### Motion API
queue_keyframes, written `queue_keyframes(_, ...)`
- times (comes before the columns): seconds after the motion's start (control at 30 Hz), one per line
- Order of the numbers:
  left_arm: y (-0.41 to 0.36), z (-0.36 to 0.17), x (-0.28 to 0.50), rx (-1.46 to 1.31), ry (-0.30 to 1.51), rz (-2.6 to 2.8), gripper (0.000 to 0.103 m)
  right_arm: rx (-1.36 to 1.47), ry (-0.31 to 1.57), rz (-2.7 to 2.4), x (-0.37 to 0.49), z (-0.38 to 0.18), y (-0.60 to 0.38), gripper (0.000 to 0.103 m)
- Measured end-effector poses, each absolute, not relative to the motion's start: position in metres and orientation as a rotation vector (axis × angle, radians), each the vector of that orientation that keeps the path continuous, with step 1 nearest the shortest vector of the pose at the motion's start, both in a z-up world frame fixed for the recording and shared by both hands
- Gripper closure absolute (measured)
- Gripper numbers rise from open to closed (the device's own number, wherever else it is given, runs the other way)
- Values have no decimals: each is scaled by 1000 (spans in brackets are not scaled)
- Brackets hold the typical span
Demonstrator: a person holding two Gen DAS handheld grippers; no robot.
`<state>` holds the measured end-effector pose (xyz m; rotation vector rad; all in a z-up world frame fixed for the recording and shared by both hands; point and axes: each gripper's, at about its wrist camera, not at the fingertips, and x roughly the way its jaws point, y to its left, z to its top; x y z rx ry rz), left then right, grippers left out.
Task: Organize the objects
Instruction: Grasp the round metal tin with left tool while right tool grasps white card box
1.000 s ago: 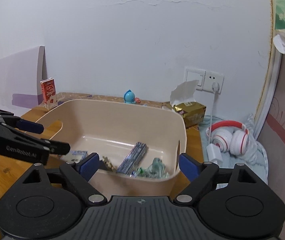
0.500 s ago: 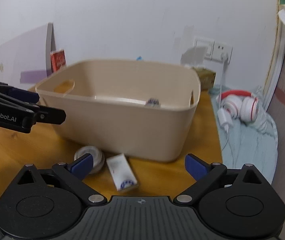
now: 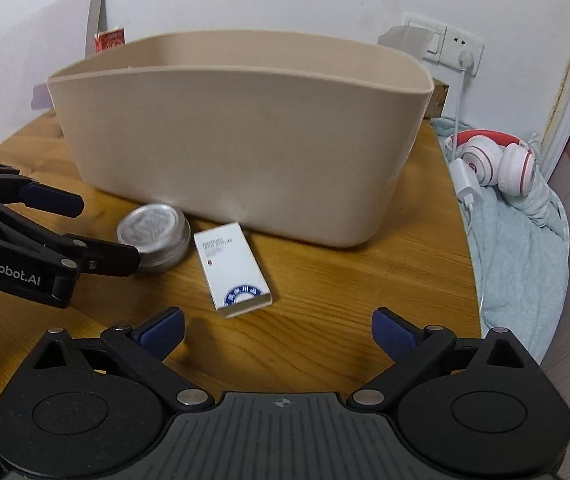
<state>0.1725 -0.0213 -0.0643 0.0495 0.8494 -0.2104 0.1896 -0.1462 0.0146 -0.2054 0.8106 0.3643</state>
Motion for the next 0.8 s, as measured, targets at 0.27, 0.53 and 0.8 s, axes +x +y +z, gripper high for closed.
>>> queue_keyframes(0.27, -29, -76, 181, 81, 816, -211, 8, -194, 802, 387, 202, 4, -149, 0)
queue_keyframes(0.53, -34, -78, 190, 78, 821, -174, 0, -185, 747, 405, 210, -3, -150, 1)
queue_keyframes(0.8, -34, -75, 182, 76, 779, -158, 20, -193, 712, 478, 204, 0, -144, 39)
